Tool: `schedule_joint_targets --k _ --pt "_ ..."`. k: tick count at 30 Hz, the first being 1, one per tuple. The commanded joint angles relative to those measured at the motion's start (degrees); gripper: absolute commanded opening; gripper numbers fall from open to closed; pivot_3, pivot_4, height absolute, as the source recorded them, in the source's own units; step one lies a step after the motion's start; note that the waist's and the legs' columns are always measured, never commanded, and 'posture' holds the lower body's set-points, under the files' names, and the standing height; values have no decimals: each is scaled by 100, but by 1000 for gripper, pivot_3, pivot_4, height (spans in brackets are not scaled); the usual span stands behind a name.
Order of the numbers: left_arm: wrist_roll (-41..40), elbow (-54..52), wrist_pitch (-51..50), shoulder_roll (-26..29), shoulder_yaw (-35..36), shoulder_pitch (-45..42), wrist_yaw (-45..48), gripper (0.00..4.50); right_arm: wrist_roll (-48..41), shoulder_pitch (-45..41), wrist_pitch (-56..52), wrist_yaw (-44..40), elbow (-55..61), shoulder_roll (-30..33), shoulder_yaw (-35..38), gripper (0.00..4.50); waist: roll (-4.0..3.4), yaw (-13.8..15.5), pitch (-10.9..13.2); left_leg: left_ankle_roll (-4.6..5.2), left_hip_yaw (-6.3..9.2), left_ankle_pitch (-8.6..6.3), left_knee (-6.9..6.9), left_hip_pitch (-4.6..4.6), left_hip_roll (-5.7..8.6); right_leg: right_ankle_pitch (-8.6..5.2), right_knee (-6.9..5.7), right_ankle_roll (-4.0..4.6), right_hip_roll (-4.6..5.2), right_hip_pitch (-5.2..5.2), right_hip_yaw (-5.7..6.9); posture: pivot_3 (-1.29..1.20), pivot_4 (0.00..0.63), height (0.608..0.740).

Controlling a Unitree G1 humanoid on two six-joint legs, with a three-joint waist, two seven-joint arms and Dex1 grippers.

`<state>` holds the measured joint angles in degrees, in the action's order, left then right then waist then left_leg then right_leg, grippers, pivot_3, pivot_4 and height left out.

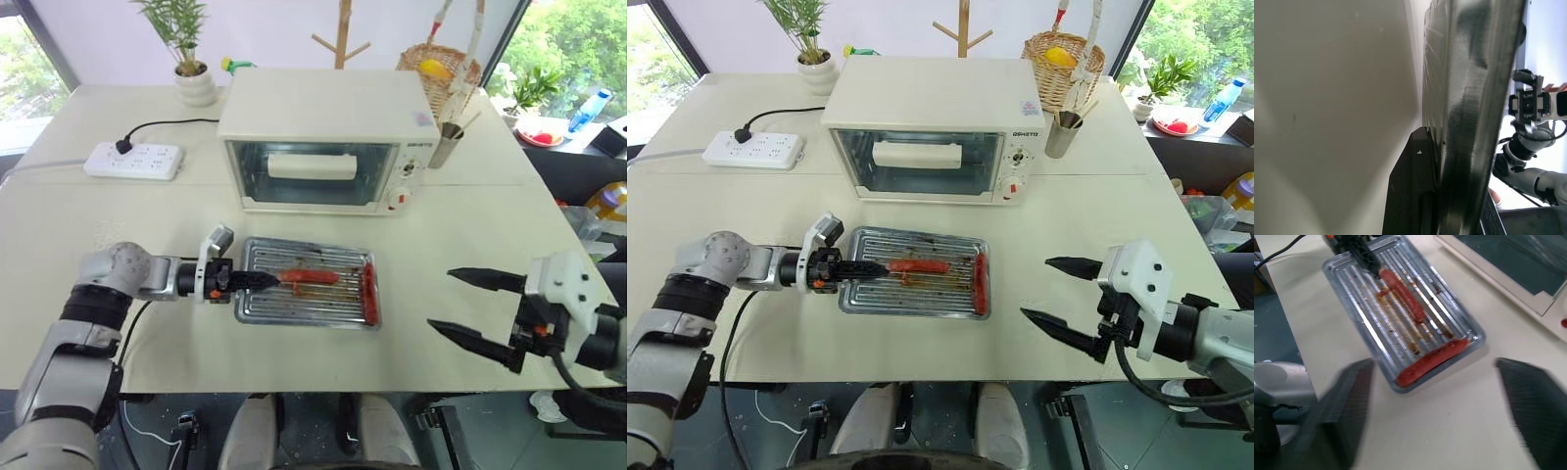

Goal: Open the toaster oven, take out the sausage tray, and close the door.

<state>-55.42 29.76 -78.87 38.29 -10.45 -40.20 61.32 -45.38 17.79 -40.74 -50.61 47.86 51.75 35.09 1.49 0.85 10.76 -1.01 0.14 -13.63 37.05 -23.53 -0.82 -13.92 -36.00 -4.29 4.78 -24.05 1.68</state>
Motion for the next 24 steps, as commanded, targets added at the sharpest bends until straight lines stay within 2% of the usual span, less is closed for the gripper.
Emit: schedule_joint_targets --k 1,10,13,17,20,24 --pt "317 288 130 -164 98 -265 397 0 -137 13 43 81 179 14 205 4406 0 -8 0 1 1 0 0 0 0 0 0 0 -1 0 0 0 150 740" --pt "1097 884 489 -869 559 -292 26 0 101 29 152 179 127 60 57 4406 -16 82 -10 4 3 -2 12 11 7 -1 1 -5 3 25 1 0 150 740" --pt "1205 828 397 -820 643 -231 89 944 118 -42 150 210 70 50 -29 4500 -14 120 -8 4 6 -2 13 19 5 -2 2 -6 2 33 3 0 150 740" --pt "1357 703 318 -679 598 -169 198 2856 156 -125 159 240 32 27 -176 4500 -14 89 -8 16 8 -9 10 14 3 -2 2 -6 -5 22 2 0 150 740" --pt "1508 644 379 -507 565 -114 250 2856 218 -161 194 258 2 6 -301 4500 -14 63 -8 18 8 -10 10 15 1 -2 0 -6 -12 22 3 0 150 740" --pt "1633 513 418 41 543 -48 545 2856 306 -224 270 266 -81 11 -446 4500 -13 -46 -8 18 12 -10 9 16 -3 -2 0 -5 -13 21 3 0 150 740"
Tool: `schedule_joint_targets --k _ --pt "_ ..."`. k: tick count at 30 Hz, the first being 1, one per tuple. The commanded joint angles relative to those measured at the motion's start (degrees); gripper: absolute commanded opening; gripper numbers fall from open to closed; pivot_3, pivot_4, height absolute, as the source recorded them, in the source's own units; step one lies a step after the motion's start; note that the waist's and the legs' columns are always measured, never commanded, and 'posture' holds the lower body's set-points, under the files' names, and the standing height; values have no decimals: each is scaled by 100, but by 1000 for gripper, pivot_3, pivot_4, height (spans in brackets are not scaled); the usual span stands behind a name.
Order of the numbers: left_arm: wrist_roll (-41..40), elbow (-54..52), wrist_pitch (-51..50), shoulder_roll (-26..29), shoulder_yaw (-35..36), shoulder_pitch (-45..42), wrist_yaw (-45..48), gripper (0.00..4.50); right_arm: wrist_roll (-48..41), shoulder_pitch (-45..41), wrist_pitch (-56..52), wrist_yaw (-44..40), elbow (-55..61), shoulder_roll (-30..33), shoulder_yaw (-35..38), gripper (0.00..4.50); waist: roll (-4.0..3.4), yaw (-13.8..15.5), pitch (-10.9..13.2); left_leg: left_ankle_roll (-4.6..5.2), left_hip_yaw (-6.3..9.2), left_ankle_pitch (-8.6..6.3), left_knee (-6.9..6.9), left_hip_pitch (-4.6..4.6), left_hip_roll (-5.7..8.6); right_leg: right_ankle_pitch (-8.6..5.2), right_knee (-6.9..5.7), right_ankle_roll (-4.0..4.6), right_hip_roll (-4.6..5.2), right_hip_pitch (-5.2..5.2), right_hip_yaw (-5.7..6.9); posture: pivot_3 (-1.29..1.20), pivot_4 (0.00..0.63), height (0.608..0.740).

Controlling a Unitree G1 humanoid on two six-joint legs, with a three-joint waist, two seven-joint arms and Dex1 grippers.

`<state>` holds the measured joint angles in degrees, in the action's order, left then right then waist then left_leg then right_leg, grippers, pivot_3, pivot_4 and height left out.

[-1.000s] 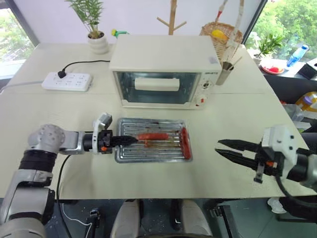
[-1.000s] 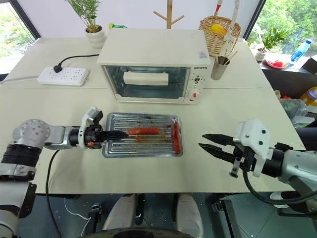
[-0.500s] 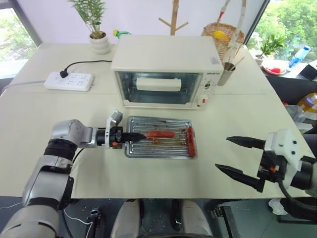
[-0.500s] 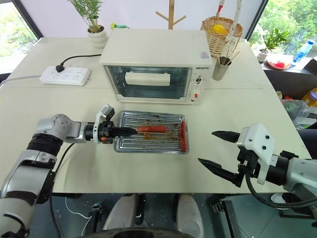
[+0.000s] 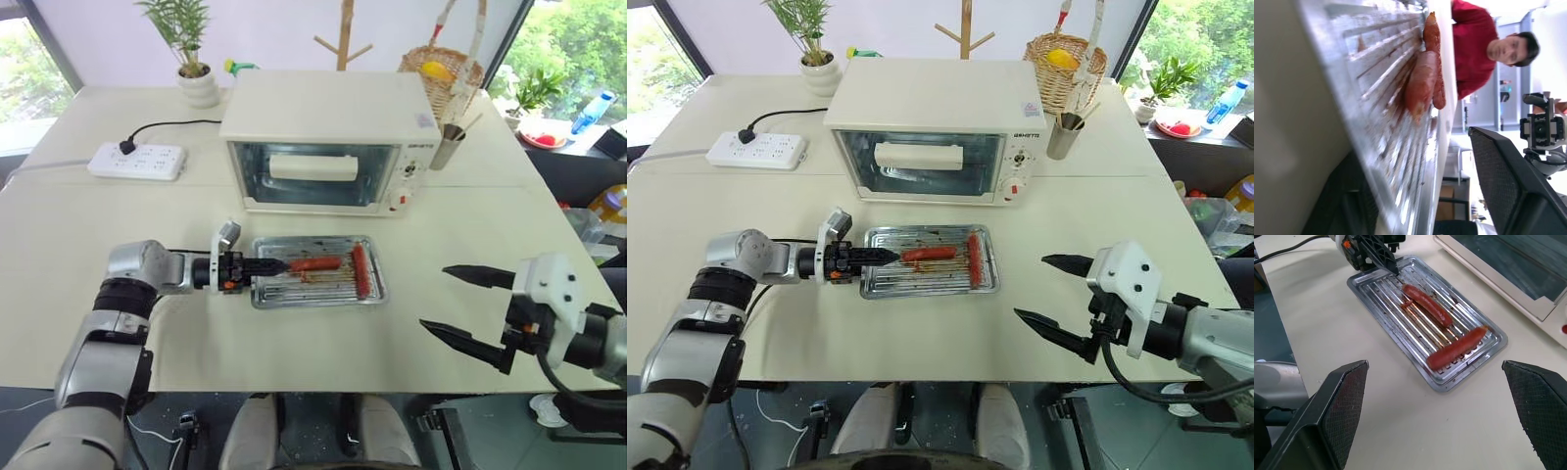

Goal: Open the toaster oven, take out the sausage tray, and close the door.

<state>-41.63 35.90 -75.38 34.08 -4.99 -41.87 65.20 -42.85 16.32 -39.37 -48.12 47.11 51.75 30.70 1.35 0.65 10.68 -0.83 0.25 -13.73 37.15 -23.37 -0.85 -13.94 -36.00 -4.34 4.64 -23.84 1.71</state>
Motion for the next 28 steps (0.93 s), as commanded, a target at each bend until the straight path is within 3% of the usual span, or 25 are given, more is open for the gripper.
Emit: schedule_joint_targets --k 1,7,14,22,28 --pt "295 -188 128 602 -35 164 240 2856 64 -98 149 14 -36 15 -30 4500 1 -47 0 0 -2 0 -2 0 -2 0 -2 0 -2 -5 -1 0 150 740" --pt "1064 -995 1688 1672 -295 788 762 2856 161 -193 258 -125 -252 56 -145 4500 -2 -42 -1 0 -2 0 -11 0 -16 -1 -5 3 -3 -16 -5 0 150 740" --pt "1092 -2684 3430 2809 696 1346 1429 2856 -233 -472 -18 -489 -691 298 74 4500 -1 42 6 -2 -8 0 -11 -25 -14 2 0 10 42 -41 -12 0 150 740" --pt "972 -3890 4012 3675 1250 1784 2236 2856 -387 -1054 -202 -801 -1360 753 79 4500 -12 2 12 -2 -41 -1 -9 -60 12 4 35 6 79 -49 2 0 150 740" --pt "971 -4033 4152 3758 1356 1816 2318 2856 -288 -1394 -167 -955 -1662 892 -135 4500 -13 15 15 1 -57 -1 2 -67 0 8 30 -5 33 -52 4 0 150 740"
